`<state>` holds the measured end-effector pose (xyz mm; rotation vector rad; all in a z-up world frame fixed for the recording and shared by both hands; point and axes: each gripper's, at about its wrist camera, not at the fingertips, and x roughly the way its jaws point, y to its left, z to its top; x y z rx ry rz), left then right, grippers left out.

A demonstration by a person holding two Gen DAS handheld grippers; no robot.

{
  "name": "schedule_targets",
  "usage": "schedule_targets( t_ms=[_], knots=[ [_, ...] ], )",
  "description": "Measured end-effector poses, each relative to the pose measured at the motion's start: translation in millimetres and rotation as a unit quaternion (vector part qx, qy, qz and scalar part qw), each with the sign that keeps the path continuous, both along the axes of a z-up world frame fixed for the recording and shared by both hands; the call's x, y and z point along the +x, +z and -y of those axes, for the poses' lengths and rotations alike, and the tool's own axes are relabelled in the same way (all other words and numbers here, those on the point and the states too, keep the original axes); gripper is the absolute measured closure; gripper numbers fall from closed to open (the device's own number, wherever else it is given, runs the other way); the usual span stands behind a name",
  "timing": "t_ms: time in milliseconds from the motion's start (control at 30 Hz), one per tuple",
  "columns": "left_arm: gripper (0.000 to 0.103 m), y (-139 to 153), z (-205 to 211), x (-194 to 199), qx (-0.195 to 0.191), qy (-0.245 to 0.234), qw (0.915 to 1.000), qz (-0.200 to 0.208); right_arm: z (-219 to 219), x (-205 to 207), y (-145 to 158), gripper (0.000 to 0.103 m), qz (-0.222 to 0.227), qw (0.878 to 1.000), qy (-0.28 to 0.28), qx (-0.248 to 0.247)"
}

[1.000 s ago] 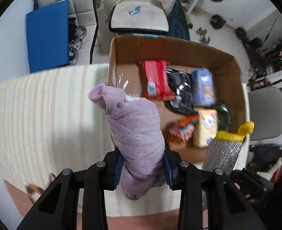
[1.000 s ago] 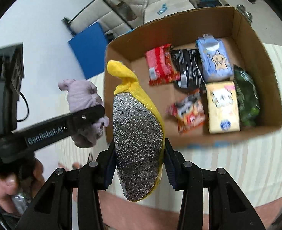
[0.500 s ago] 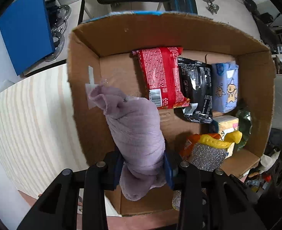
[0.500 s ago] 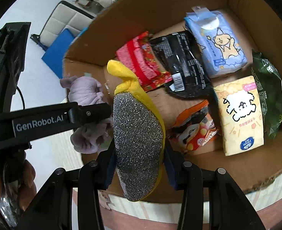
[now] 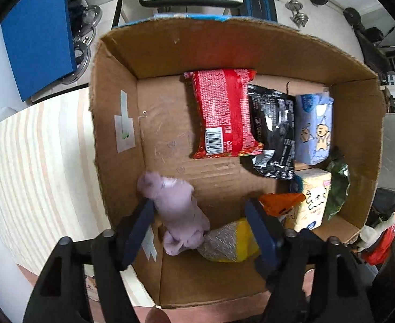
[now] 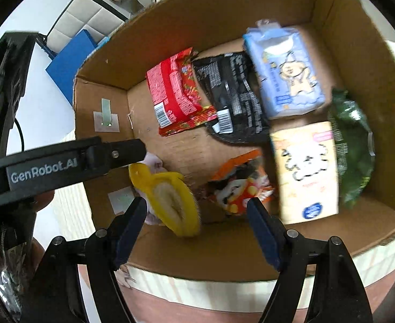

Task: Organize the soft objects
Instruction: 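Lower the sock and sponge into the box and release them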

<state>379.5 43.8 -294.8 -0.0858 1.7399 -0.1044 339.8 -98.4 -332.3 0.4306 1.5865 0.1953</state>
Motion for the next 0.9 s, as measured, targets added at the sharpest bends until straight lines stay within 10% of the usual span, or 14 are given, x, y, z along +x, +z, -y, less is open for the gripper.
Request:
schedule_targets(
  t_ms=[300, 900],
  knots=[
    [0.001, 34.7, 9.1, -40.8, 0.0, 0.008, 0.9981, 0.061, 35.6, -23.3, 32.4, 0.0, 0.038, 0.997, 0.028, -0.056],
    [0.001, 79.3, 29.3, -124.4, 0.034, 0.056, 0.9799, 0.188, 85.7, -73.8, 90.0, 0.0, 0.144, 0.969, 0.081, -0.185]
  ],
)
